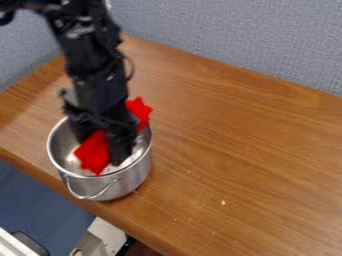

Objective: Move the red object from the metal pot to the table

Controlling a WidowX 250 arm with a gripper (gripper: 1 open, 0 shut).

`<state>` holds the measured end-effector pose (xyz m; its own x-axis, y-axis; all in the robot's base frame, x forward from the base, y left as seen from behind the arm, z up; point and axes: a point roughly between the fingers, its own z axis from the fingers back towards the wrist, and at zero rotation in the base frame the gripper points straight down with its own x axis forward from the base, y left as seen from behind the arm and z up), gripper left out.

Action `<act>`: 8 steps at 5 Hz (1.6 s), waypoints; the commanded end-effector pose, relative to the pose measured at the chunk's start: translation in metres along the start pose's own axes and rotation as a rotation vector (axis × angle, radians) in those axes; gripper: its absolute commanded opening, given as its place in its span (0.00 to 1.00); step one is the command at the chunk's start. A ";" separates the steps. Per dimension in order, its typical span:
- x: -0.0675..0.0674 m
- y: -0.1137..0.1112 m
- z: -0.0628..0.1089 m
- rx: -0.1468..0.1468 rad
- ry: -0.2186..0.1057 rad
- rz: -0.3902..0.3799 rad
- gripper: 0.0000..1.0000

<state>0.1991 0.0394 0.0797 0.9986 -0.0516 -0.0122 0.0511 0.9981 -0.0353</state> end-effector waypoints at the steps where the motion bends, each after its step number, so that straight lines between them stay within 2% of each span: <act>1: 0.020 -0.017 0.009 0.025 -0.035 -0.036 0.00; 2: 0.030 -0.019 0.003 0.019 -0.020 0.001 0.00; 4: 0.034 -0.040 -0.003 0.019 0.010 -0.008 0.00; 5: 0.041 -0.054 -0.008 0.016 0.014 -0.028 0.00; 6: 0.049 -0.067 -0.004 0.011 0.003 -0.038 0.00; 7: 0.046 -0.054 -0.006 0.001 0.004 0.004 1.00; 8: 0.046 -0.047 -0.006 0.002 -0.013 0.068 1.00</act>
<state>0.2407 -0.0115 0.0686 0.9995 0.0124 -0.0285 -0.0133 0.9993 -0.0343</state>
